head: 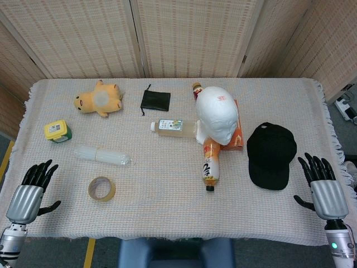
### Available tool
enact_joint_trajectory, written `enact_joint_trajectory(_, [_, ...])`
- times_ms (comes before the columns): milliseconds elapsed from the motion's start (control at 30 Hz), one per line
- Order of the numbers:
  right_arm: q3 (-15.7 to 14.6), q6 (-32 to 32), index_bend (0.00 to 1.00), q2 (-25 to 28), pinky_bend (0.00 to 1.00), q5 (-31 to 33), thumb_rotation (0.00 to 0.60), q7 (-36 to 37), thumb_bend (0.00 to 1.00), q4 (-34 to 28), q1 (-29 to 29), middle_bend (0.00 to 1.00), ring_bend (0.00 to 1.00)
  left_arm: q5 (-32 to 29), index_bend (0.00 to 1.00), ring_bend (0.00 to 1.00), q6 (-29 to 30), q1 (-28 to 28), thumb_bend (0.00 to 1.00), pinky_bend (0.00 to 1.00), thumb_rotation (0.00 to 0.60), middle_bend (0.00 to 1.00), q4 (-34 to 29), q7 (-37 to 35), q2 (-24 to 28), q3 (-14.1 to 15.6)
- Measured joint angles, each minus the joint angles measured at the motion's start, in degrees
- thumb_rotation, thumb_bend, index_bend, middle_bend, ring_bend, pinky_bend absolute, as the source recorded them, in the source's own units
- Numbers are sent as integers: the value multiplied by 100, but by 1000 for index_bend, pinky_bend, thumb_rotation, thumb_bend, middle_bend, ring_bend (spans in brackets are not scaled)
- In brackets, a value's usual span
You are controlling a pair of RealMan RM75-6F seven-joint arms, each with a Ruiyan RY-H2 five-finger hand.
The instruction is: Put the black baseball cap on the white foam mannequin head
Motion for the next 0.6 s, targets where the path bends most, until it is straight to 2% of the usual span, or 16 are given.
enact_joint_trajectory(267, [1, -55, 0, -108, 1, 25, 600, 62, 40, 169, 26, 5, 0, 56, 59, 0, -118, -83, 170, 110, 600, 0, 101, -38, -125, 76])
enact_joint_trajectory(300, [0, -46, 0, -111, 20, 25, 600, 40, 40, 162, 20, 22, 1, 71, 59, 0, -112, -85, 171, 111, 600, 0, 90, -56, -120, 81])
enact_joint_trajectory(333, [0, -13, 1, -122, 100, 17, 600, -7, 40, 157, 9, 85, 35, 86, 59, 0, -98, -88, 171, 111, 600, 0, 80, -89, -111, 86])
enact_joint_trajectory(367, [0, 30, 19, -140, 213, 4, 600, -54, 39, 158, -3, 201, 130, 90, 59, 0, -88, -89, 171, 111, 600, 0, 72, -120, -100, 86])
enact_joint_trajectory(433, [-8, 171, 92, -231, 425, -69, 600, -151, 41, 196, -31, 479, 399, 66, 49, 0, -69, -89, 171, 112, 600, 0, 61, -198, -64, 69])
enact_joint_trajectory(500, [-27, 261, 222, -353, 635, -144, 600, -210, 42, 306, -55, 757, 668, 4, 30, 0, -78, -92, 171, 112, 600, 0, 68, -213, -40, 44])
enact_joint_trajectory(567, [-53, 308, 359, -540, 842, -178, 600, -250, 45, 515, -85, 939, 868, -98, 16, 0, -156, -96, 171, 117, 600, 0, 41, -224, 6, 29])
enact_joint_trajectory(600, [-66, 317, 435, -629, 927, -184, 600, -251, 50, 622, -97, 985, 941, -132, 12, 0, -197, -98, 171, 121, 600, 0, 4, -249, 36, 28])
